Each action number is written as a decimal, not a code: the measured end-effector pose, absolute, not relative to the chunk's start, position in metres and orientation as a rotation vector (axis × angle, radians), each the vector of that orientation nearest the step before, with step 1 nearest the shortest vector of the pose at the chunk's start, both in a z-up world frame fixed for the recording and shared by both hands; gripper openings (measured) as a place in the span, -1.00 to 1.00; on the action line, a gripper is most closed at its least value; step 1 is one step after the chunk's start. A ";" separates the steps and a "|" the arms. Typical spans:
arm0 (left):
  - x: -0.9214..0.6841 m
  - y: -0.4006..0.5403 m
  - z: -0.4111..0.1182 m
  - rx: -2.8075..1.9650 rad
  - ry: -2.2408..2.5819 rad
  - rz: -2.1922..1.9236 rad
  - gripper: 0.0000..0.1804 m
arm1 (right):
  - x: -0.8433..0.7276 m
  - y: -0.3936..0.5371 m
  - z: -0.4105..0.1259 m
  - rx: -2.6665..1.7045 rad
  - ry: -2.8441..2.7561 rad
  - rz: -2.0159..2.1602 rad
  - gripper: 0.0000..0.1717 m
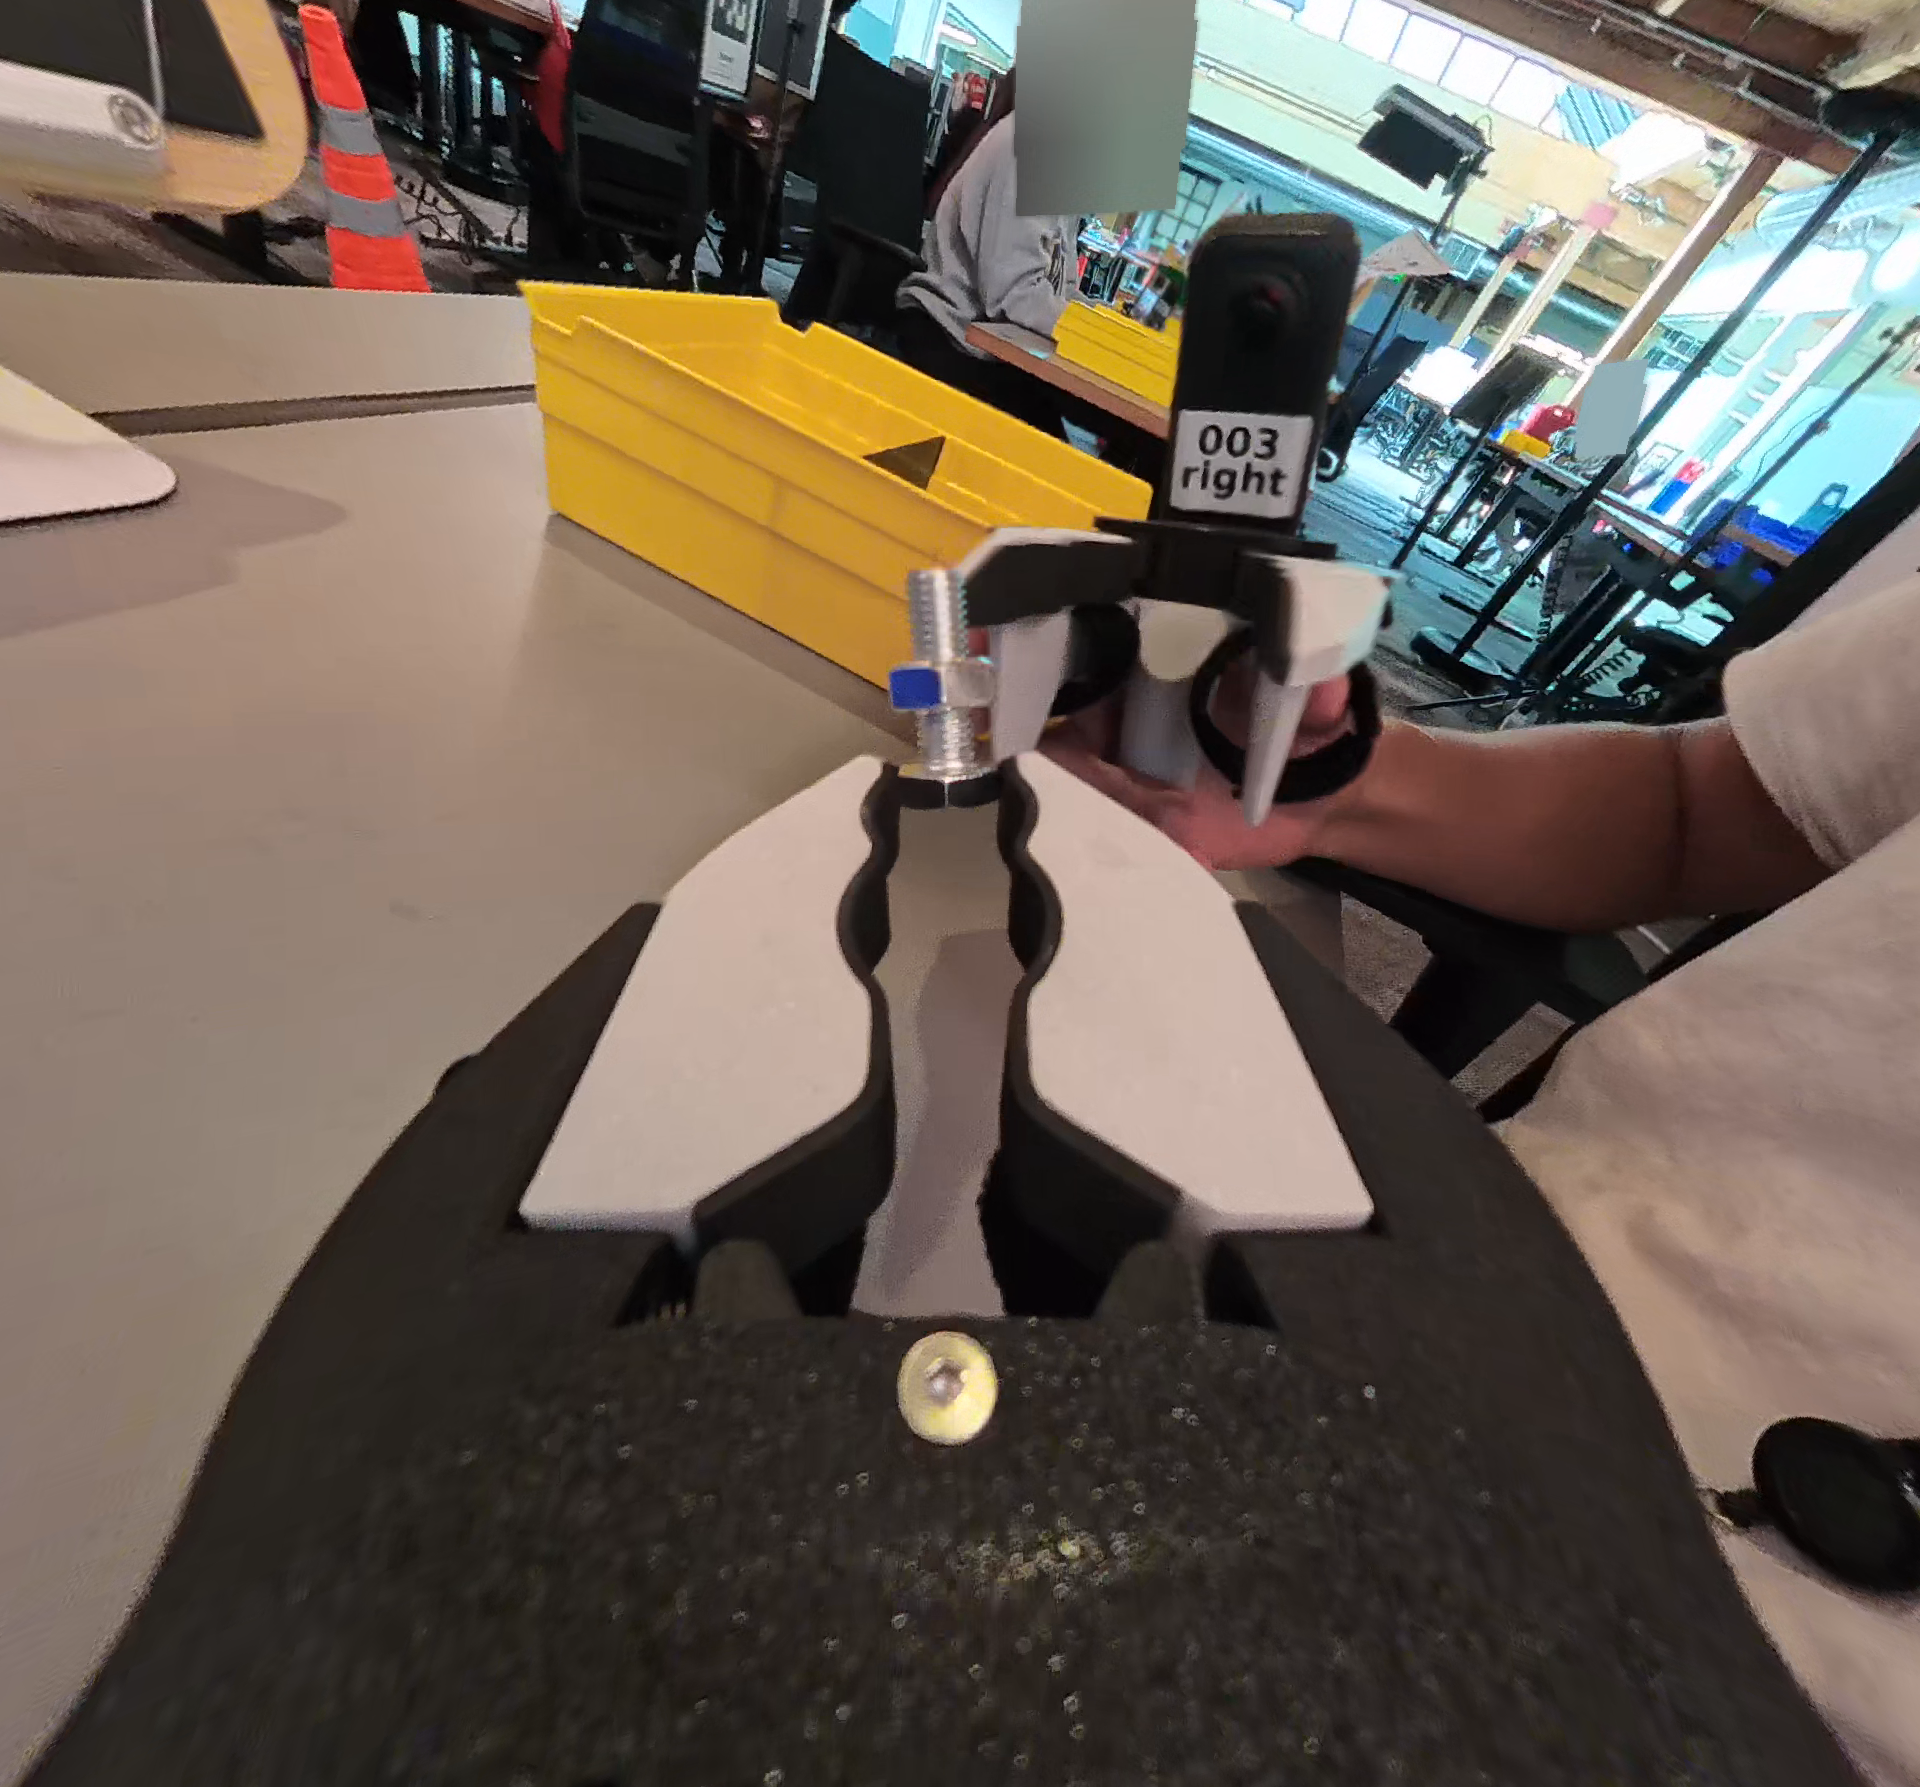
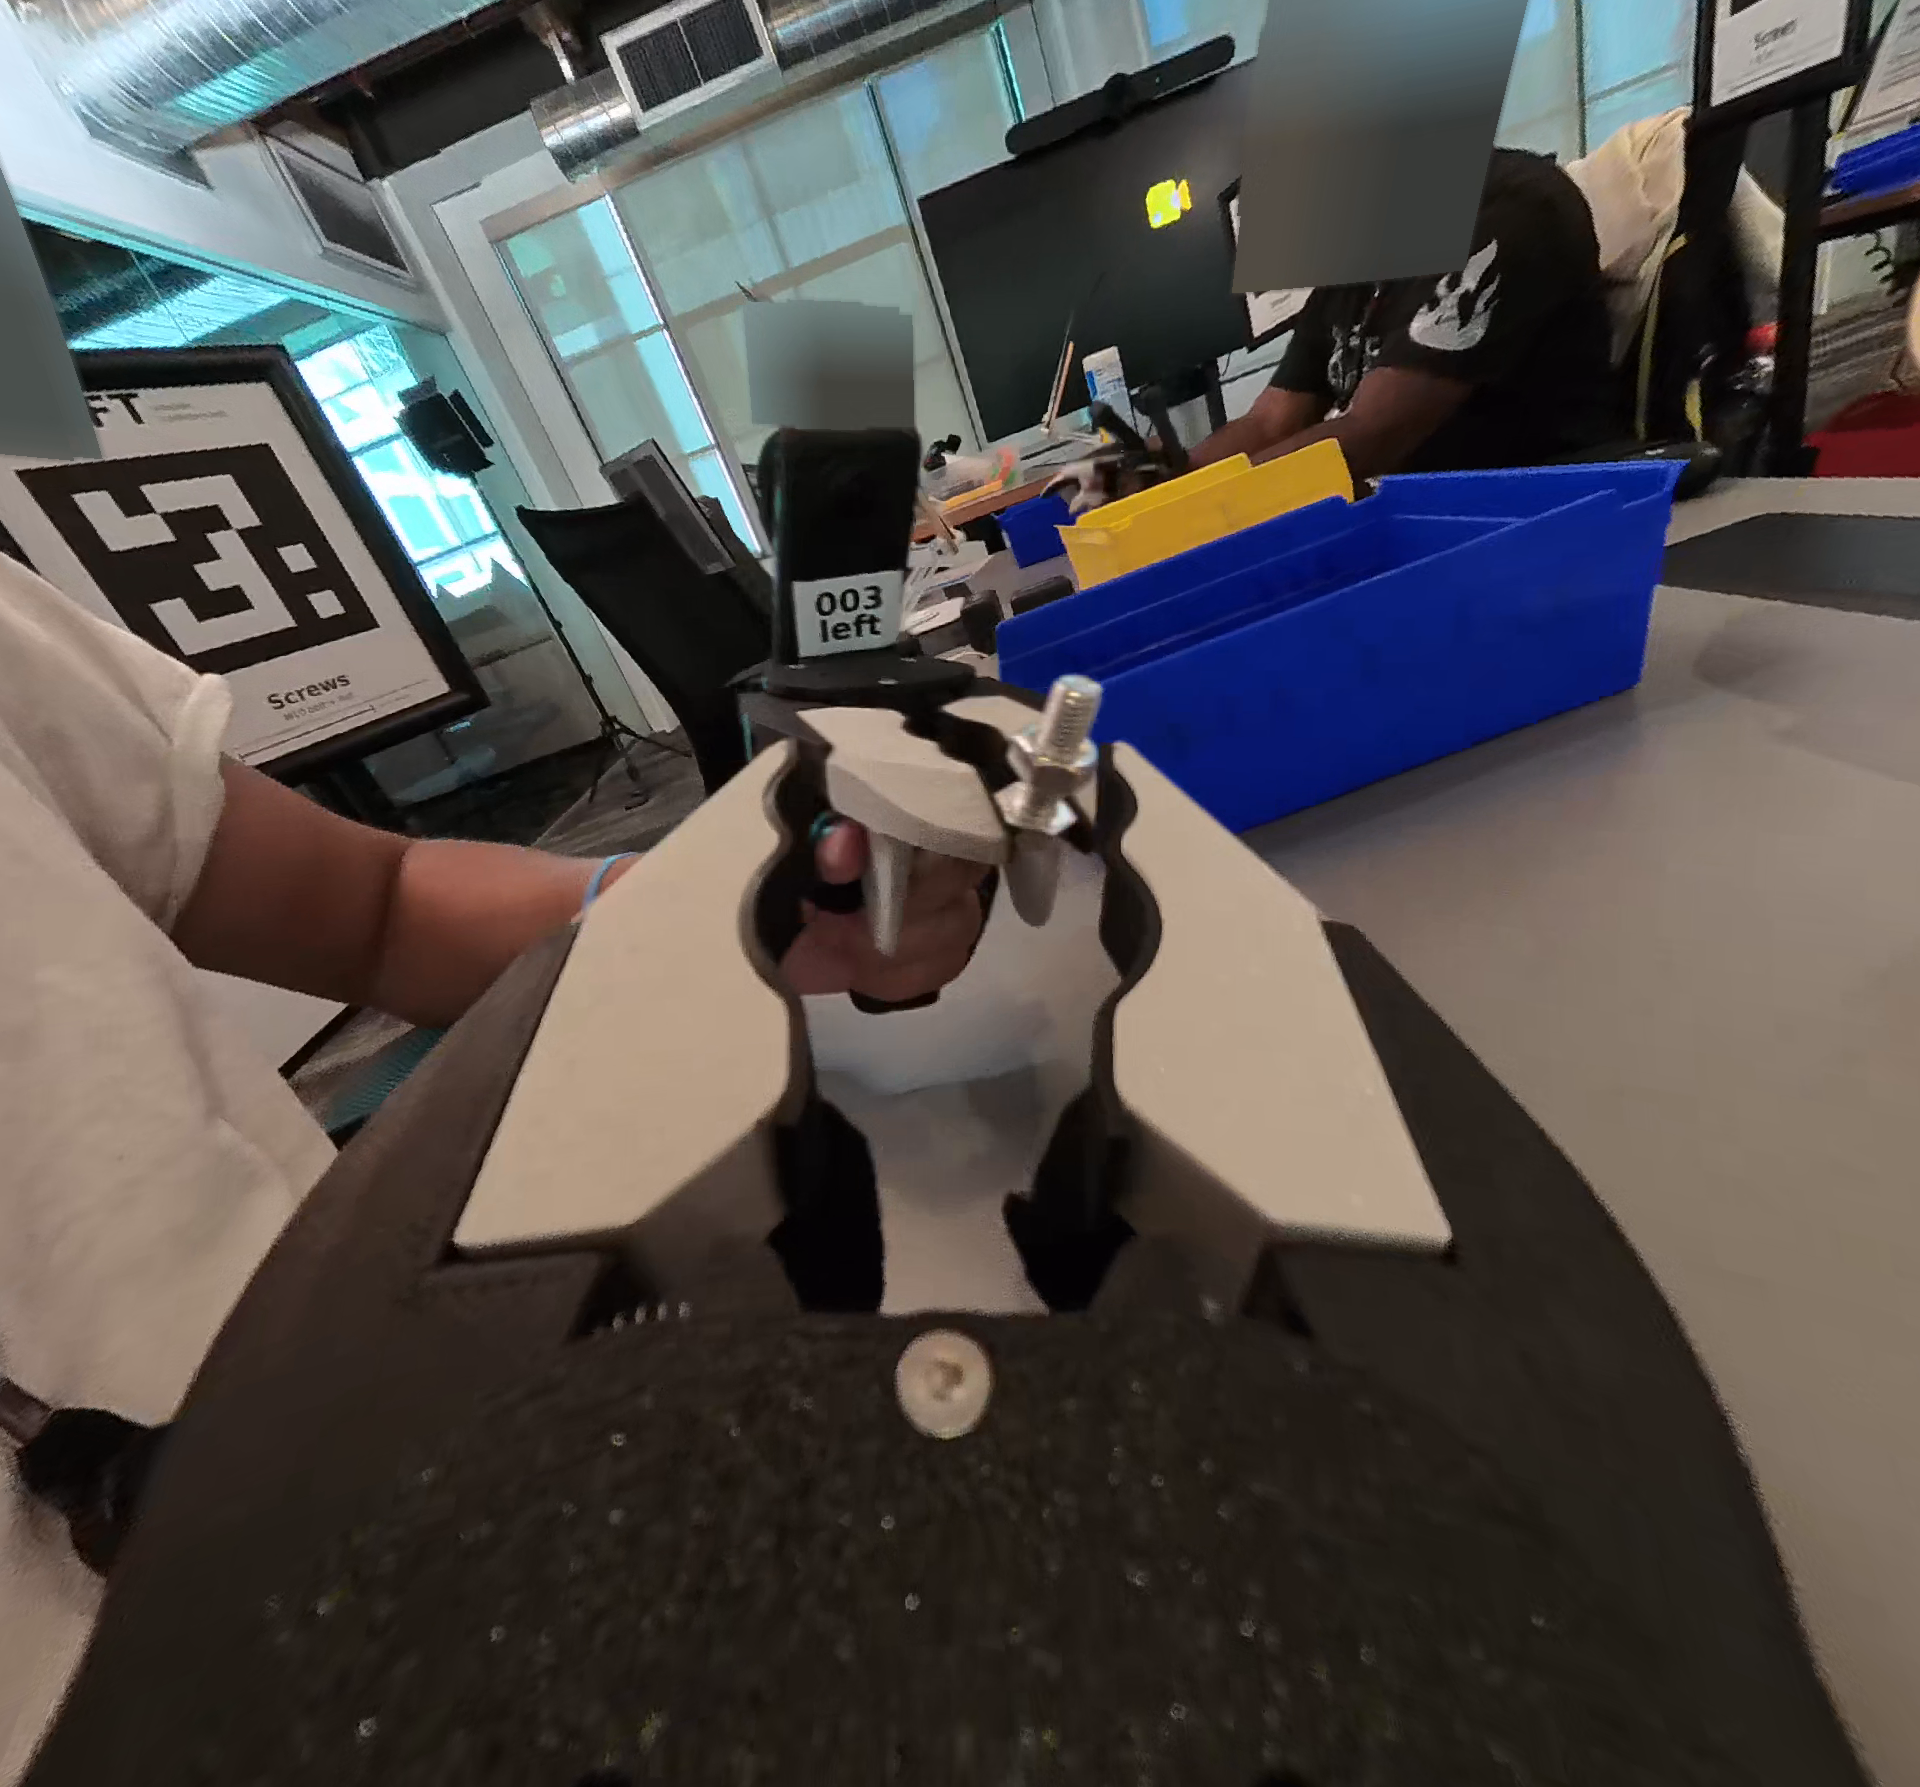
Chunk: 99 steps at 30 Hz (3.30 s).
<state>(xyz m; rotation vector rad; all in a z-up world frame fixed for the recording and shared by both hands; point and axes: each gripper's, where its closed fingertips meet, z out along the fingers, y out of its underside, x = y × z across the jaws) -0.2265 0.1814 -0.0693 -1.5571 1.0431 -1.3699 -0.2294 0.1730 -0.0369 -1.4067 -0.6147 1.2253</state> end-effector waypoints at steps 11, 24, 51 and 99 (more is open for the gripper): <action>-0.221 0.171 -0.068 -1.534 1.085 -1.394 -0.81 | -0.244 0.177 -0.041 -1.435 -0.575 1.244 -0.20; -0.214 0.159 -0.075 -1.536 1.157 -1.415 -0.81 | -0.258 0.167 -0.037 -1.404 -0.622 1.295 -0.14; -0.219 0.163 -0.078 -1.546 1.162 -1.415 -0.81 | -0.257 0.165 -0.042 -1.409 -0.632 1.245 -0.08; -0.215 0.158 -0.081 -1.543 1.189 -1.470 -0.81 | -0.262 0.164 -0.042 -1.428 -0.675 1.270 -0.02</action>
